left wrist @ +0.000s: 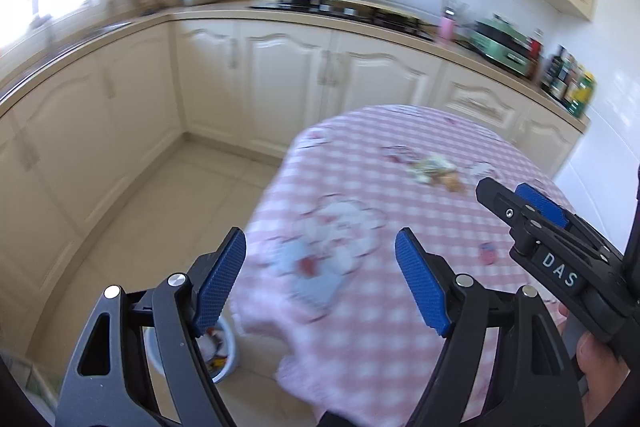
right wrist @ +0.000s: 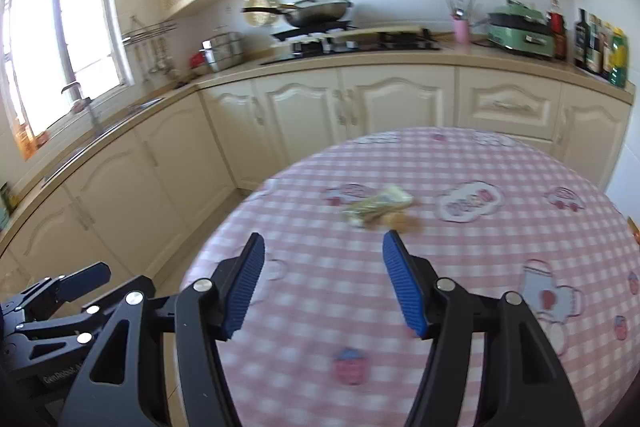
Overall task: Collect trash
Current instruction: 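Move both tools back to the table toward the wrapper and orange slice, then grasp the cream snack wrapper with the left tool while the right tool grasps the orange slice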
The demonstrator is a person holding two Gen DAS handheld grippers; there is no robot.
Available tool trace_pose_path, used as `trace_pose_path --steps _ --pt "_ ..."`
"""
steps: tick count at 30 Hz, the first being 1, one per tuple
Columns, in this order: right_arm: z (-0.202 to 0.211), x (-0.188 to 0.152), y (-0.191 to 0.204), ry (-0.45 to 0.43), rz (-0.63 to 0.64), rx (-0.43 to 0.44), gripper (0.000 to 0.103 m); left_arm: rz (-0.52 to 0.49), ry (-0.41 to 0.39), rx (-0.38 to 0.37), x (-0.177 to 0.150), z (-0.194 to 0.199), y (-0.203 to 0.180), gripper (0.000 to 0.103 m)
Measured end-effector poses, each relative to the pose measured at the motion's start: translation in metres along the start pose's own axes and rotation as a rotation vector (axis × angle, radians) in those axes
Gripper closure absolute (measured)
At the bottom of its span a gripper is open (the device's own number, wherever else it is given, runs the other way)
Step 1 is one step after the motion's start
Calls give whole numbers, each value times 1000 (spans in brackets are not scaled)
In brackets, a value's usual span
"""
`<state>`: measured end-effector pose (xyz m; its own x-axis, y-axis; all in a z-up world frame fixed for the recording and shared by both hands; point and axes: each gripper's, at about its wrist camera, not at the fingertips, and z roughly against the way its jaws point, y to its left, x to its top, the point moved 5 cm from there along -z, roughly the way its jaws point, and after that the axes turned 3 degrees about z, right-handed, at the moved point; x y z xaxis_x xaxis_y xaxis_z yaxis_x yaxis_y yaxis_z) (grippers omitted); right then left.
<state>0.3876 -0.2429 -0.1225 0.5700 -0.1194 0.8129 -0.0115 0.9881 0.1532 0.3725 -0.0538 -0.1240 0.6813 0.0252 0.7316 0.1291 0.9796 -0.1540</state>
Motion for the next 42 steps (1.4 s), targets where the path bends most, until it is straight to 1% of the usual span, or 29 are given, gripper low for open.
trace_pose_path --steps 3,6,7,10,16,17,18,19,20,21,24,27,30,33,35,37,38,39,40,41,42 --pt "-13 -1 -39 47 -22 -41 42 -33 18 -31 4 -19 -24 29" --pt "-30 -2 -65 92 -25 -59 42 -61 30 -43 7 -37 -41 29" --pt "-37 -2 -68 106 -24 -55 42 -78 30 -41 7 -44 -50 29" --pt "-62 -3 -74 156 -1 -50 42 -109 43 -32 13 -64 -62 29" --pt "-114 -2 -67 253 59 -13 43 -139 69 -16 23 -95 -66 29" --pt "-121 -1 -66 261 67 -7 44 -145 73 -18 25 -100 -67 29" --pt "-126 -1 -66 266 82 -13 49 -150 75 -19 26 -103 -68 29" --pt "-131 0 -66 274 90 -11 63 -161 80 -26 27 -108 -70 29" --pt "-134 2 -67 276 84 8 76 -168 80 -28 28 -111 -72 29" --pt "-136 4 -70 271 72 18 84 -180 79 -27 29 -115 -75 29" --pt "-131 9 -85 237 54 -47 84 -201 78 -44 32 -123 -84 29" --pt "-122 13 -100 204 10 -62 84 -225 76 -59 36 -134 -98 29" --pt "-120 13 -109 190 -28 -51 84 -255 82 -58 39 -149 -113 29" --pt "-121 13 -112 190 -49 -42 84 -261 88 -50 41 -160 -121 30" --pt "-121 13 -115 192 -70 -28 84 -259 108 -54 42 -167 -122 30" --pt "-121 13 -118 193 -84 -18 84 -272 152 -82 38 -175 -126 41" --pt "-121 13 -118 194 -85 -15 84 -289 176 -94 35 -179 -130 50" --pt "-121 13 -117 194 -83 -15 84 -299 183 -97 34 -180 -132 56" --pt "-121 13 -116 192 -83 -11 84 -306 176 -101 34 -179 -134 60" --pt "-121 13 -115 192 -82 -8 84 -305 180 -119 34 -179 -136 71" --pt "-121 13 -115 193 -81 -7 84 -301 181 -128 34 -179 -137 74"
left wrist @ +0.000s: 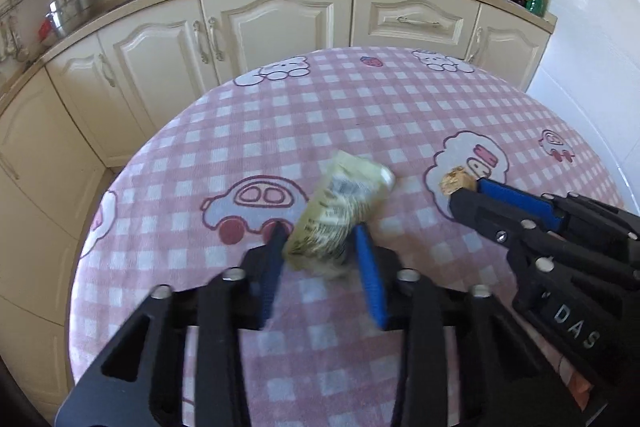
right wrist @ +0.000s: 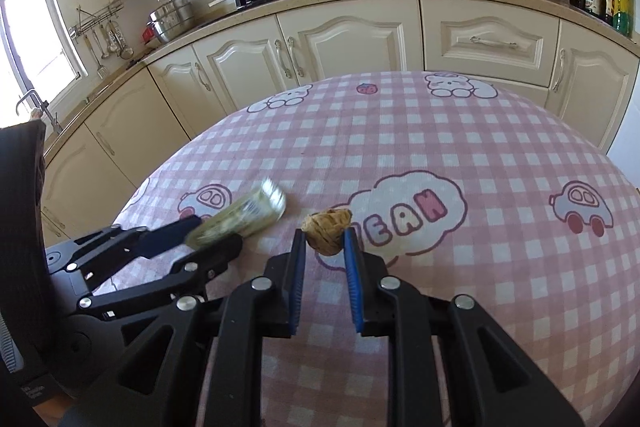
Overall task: Collect trash
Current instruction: 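Grasp the cream snack wrapper with the left tool while the right tool grasps the orange slice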
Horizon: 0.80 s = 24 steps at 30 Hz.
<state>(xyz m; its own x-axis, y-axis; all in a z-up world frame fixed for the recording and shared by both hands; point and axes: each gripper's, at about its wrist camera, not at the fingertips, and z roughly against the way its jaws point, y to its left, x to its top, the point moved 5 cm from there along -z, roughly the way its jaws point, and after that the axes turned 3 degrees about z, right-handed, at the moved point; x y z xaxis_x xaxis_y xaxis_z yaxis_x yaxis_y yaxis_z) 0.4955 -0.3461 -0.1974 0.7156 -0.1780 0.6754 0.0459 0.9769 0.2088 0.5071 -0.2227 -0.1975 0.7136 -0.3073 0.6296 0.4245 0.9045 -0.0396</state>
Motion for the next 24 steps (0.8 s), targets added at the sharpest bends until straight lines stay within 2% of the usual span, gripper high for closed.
trace_pose_path --steps 2,5,11,18,24 --pt "-1 0 1 1 2 5 84 10 -1 -5 0 1 0 75" --pt "0 -1 3 -3 1 11 84 27 -11 -23 -4 6 1 86" --pt "5 -2 19 -8 32 48 84 100 -10 -60 -22 25 14 88" --pt "28 -10 65 -21 88 117 84 198 -79 -21 -48 82 54 88" --pt "53 -28 124 -19 146 184 84 267 -127 36 -78 132 91 88"
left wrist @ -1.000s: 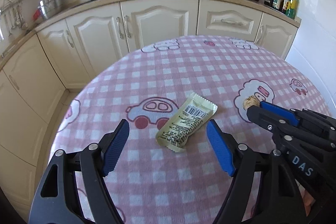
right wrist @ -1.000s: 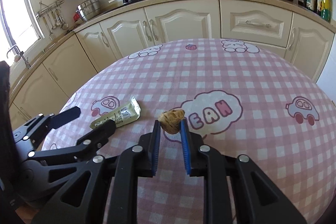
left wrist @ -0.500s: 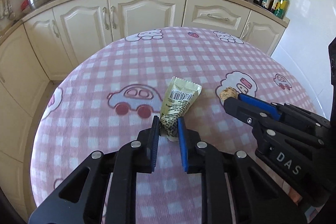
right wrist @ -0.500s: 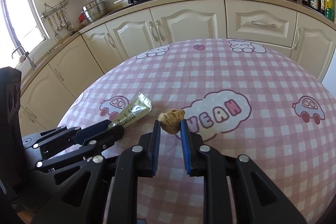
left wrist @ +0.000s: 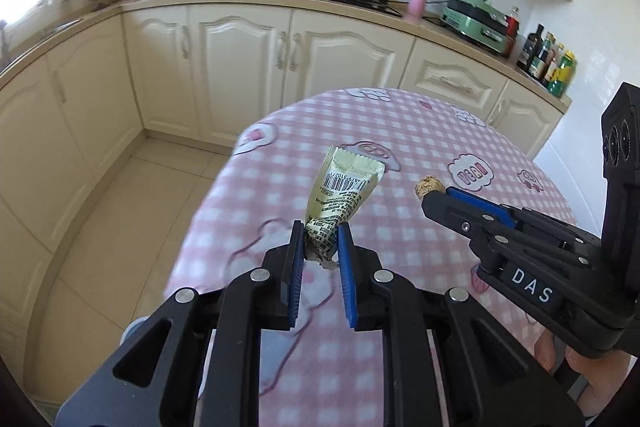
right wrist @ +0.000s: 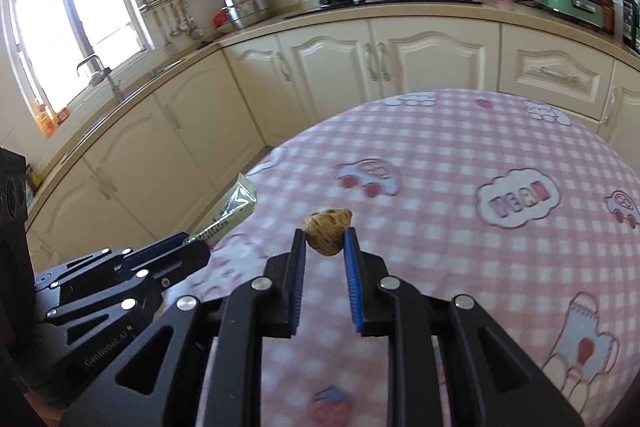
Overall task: Collect trash
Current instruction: 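Grasp the cream snack wrapper with the left tool while the right tool grasps the orange slice, then carry both items over the bucket and open the left tool to drop the wrapper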
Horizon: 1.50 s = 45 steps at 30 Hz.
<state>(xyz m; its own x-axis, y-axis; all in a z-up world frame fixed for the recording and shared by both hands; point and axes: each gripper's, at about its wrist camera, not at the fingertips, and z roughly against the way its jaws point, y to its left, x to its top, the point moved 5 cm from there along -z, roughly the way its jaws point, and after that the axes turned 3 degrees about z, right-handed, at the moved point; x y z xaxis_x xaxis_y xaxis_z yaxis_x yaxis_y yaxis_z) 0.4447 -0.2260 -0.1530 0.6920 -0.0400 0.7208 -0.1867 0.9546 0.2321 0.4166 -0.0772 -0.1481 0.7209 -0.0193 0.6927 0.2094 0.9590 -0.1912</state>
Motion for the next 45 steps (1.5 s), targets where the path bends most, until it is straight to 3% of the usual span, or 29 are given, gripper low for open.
trace_pose_path --steps 9,18,27,32,38,42,45 --pt "6 -21 106 27 97 97 84 113 -44 104 -36 66 80 88" --pt "-14 -57 201 98 177 184 84 223 -48 212 -75 101 163 88" --pt "-53 -99 269 199 242 236 84 329 35 301 -119 91 228 87" --pt "-81 -115 283 252 248 235 84 382 93 328 -138 72 257 87" --pt "-109 -122 285 284 234 222 84 399 108 327 -143 55 275 87" --pt "-121 -120 286 287 225 211 84 407 85 323 -138 50 282 79" --pt "-128 -121 287 292 225 203 84 417 80 339 -136 46 290 47"
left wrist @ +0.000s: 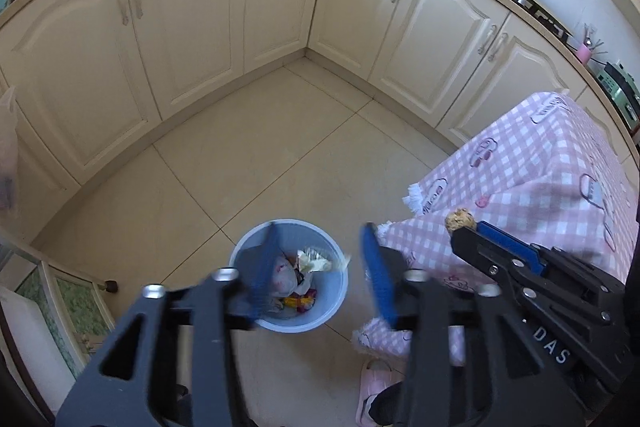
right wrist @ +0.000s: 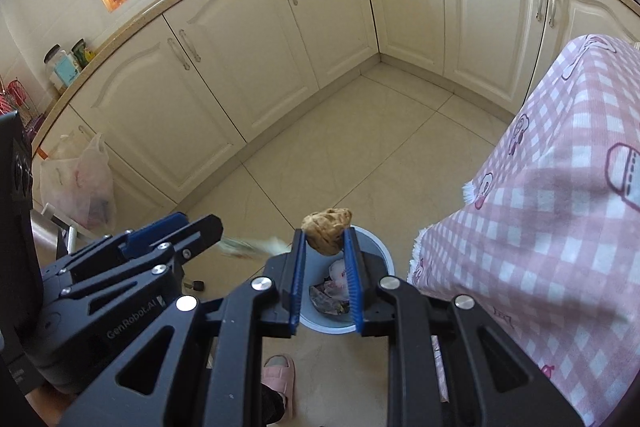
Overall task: Collect trash
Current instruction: 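Carry both items over the bucket and open the left tool to drop the wrapper, then open the right tool over the bucket to drop the orange slice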
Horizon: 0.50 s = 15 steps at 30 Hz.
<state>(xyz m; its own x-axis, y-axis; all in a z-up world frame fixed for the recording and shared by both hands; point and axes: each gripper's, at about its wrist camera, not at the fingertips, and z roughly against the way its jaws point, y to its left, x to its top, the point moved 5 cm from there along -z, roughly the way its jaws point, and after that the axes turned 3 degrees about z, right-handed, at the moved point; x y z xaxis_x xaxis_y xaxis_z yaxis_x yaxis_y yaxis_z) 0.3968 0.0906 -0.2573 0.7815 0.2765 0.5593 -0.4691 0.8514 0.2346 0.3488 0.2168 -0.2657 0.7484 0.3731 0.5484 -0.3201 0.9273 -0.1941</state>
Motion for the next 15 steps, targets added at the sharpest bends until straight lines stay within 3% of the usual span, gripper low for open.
trace_pose_path --steps 1,15 --pt "-1 1 -1 3 0 0 84 3 -10 4 1 1 2 41" --pt "-22 -2 13 32 11 8 84 39 23 32 -12 -2 30 29"
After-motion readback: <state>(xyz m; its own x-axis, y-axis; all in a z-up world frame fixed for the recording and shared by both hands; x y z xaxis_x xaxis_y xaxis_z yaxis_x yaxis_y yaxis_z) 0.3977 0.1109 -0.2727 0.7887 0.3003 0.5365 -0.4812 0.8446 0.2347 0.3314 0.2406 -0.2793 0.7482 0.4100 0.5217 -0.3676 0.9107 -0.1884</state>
